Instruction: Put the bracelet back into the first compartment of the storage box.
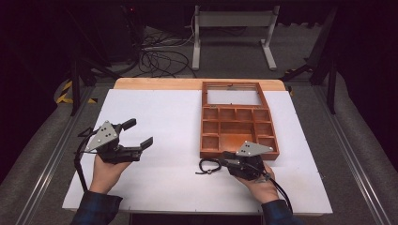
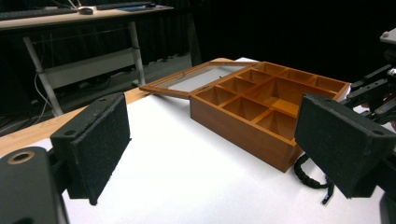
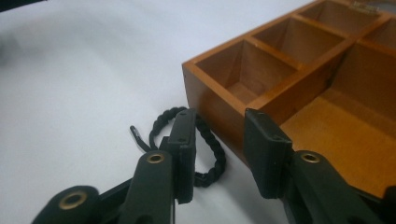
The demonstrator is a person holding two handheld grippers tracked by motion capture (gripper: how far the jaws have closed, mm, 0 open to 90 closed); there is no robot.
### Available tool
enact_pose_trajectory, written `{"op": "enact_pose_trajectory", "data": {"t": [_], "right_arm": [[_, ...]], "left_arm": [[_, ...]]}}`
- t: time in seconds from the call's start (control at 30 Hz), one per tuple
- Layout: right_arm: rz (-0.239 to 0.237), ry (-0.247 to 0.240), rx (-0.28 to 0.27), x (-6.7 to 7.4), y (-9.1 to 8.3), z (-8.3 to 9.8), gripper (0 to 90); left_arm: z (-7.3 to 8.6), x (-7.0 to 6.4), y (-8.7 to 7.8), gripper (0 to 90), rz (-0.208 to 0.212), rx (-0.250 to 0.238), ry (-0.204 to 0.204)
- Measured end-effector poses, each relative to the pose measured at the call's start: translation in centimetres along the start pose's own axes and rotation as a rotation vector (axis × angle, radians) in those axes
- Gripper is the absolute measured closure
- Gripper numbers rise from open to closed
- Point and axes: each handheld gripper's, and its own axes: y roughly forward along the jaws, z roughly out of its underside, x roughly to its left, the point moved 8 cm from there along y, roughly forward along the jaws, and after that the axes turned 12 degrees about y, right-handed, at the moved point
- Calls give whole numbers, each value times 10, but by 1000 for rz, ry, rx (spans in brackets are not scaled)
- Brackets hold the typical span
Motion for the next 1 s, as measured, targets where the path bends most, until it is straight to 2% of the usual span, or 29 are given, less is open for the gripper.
{"op": "enact_pose_trajectory", "data": {"t": [0.1, 0.33, 0.57, 1.0], "right_arm": [[4, 12, 26, -1, 4, 4, 668], [16, 6, 63, -2, 12, 12, 679], [49, 29, 77, -4, 19, 17, 688], [76, 60, 111, -4, 27, 22, 703]], "left_arm": [[0, -1, 0, 116, 0, 1, 3], [0, -1, 1, 119, 1, -3, 2], [0, -1, 1, 121, 3, -2, 2], [2, 0, 2, 123, -8, 10, 7]]}}
